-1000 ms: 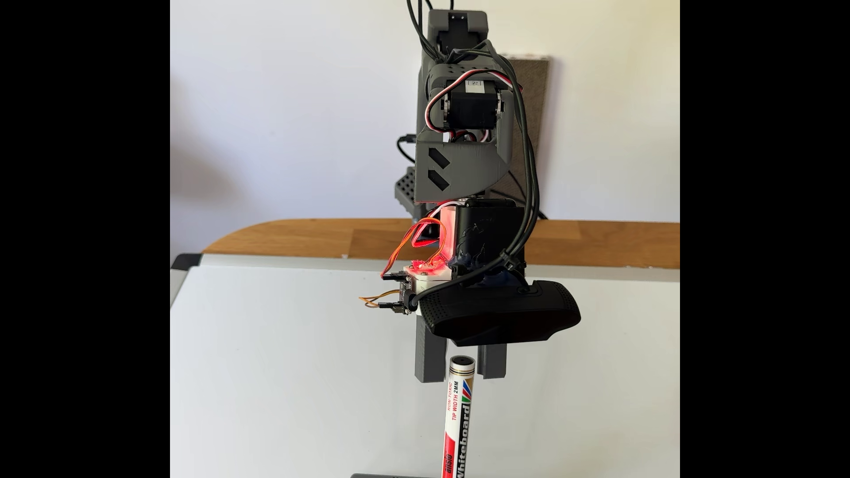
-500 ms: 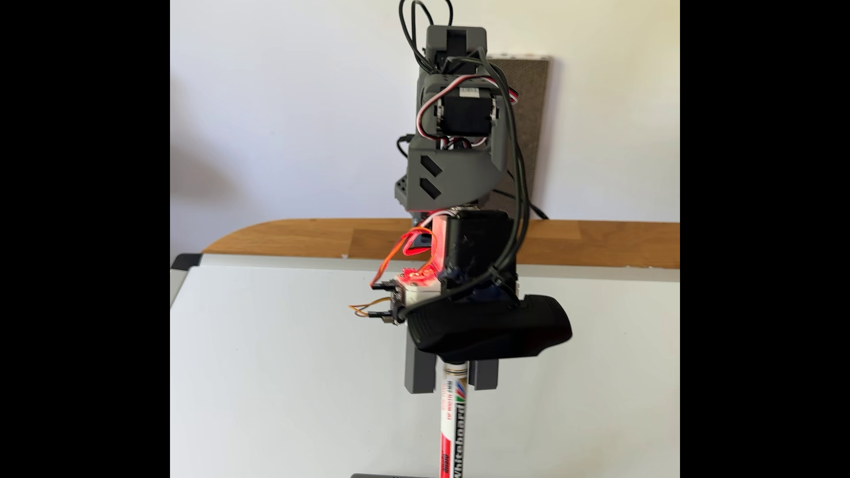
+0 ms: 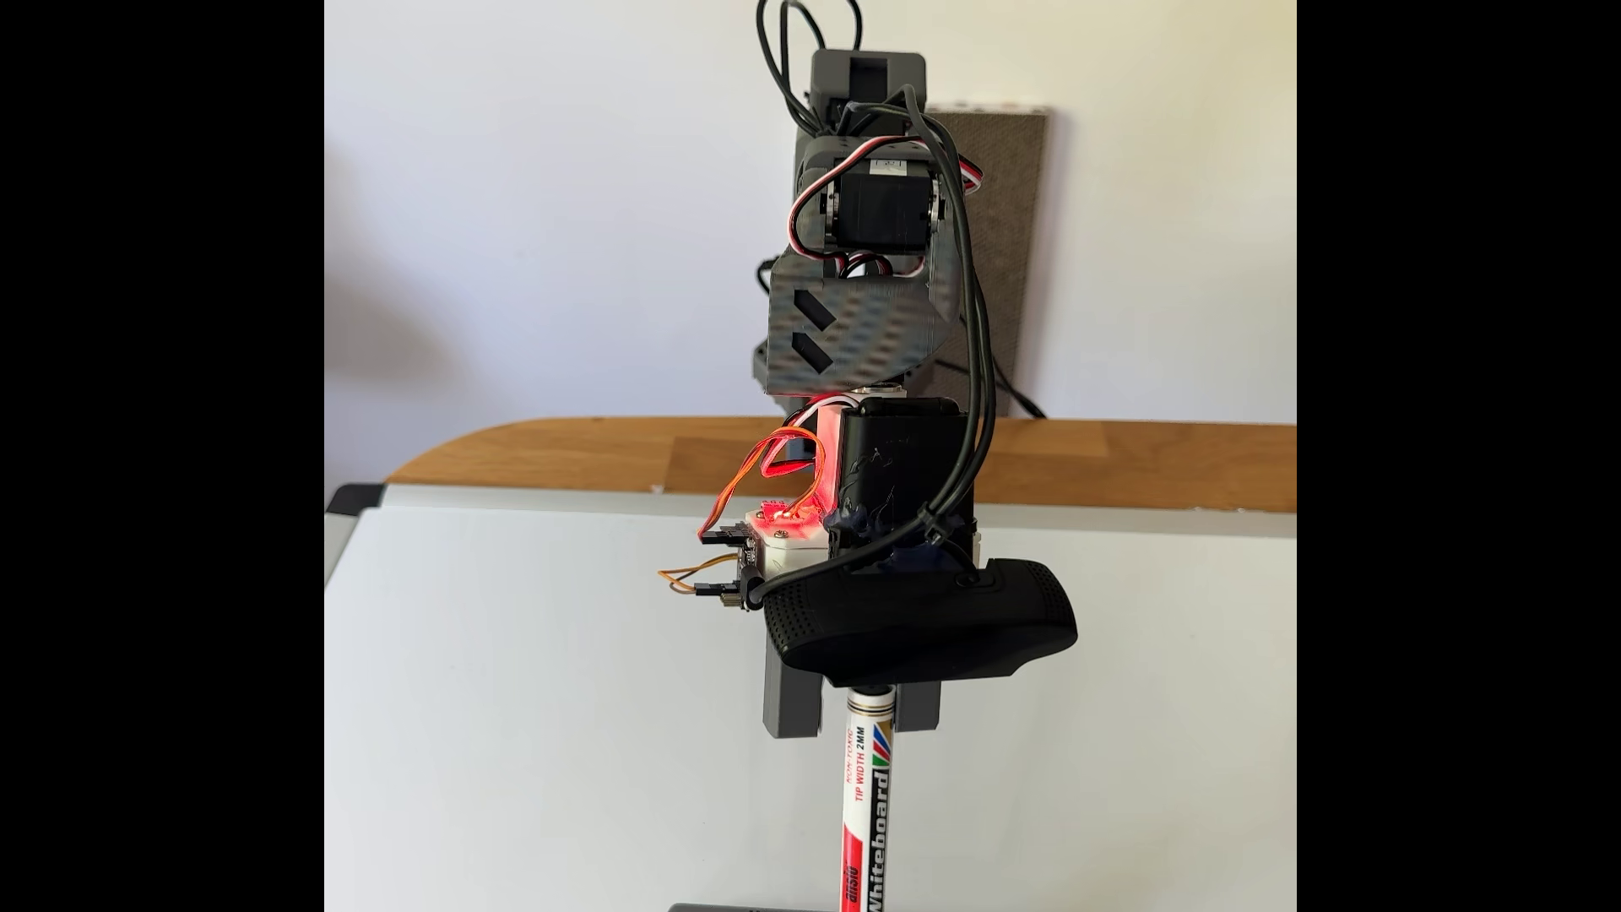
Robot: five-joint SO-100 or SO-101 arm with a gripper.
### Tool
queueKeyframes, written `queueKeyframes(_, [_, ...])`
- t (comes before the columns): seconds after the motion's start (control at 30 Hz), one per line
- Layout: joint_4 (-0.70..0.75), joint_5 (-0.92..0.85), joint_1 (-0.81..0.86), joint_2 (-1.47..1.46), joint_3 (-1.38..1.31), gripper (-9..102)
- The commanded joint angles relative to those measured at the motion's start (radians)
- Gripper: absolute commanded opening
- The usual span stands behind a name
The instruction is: Draw a face
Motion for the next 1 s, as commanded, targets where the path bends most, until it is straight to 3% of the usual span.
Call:
queueKeyframes(0.0, [-0.009, -0.002, -0.002, 0.026, -0.061, 93])
queueKeyframes(0.57, [-0.014, -0.003, -0.003, 0.026, -0.071, 92])
queueKeyframes(0.77, [-0.031, -0.003, -0.014, 0.026, -0.071, 79])
queueKeyframes(0.97, [-0.034, -0.003, -0.014, 0.026, -0.071, 76])
